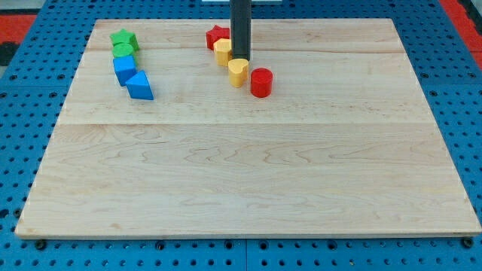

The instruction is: Point your arm to the red star

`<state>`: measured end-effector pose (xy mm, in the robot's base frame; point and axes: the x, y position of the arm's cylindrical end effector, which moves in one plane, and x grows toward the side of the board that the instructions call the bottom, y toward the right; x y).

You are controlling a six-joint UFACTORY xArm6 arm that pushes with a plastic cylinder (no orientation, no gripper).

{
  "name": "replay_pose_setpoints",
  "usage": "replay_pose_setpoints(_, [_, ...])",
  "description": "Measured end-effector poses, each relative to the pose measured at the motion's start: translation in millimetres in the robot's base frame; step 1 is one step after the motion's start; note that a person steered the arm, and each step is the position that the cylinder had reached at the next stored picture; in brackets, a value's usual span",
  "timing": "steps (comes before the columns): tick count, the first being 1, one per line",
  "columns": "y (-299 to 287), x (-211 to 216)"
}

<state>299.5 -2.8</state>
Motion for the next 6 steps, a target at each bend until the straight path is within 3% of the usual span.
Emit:
replay_pose_setpoints(1, [8.9, -13.9])
replay_pose_setpoints(3, [55.3, -106.6])
replay_pose_setpoints(4, [44.2, -107.3])
replay_pose_setpoints(6, [-37.3, -105.8])
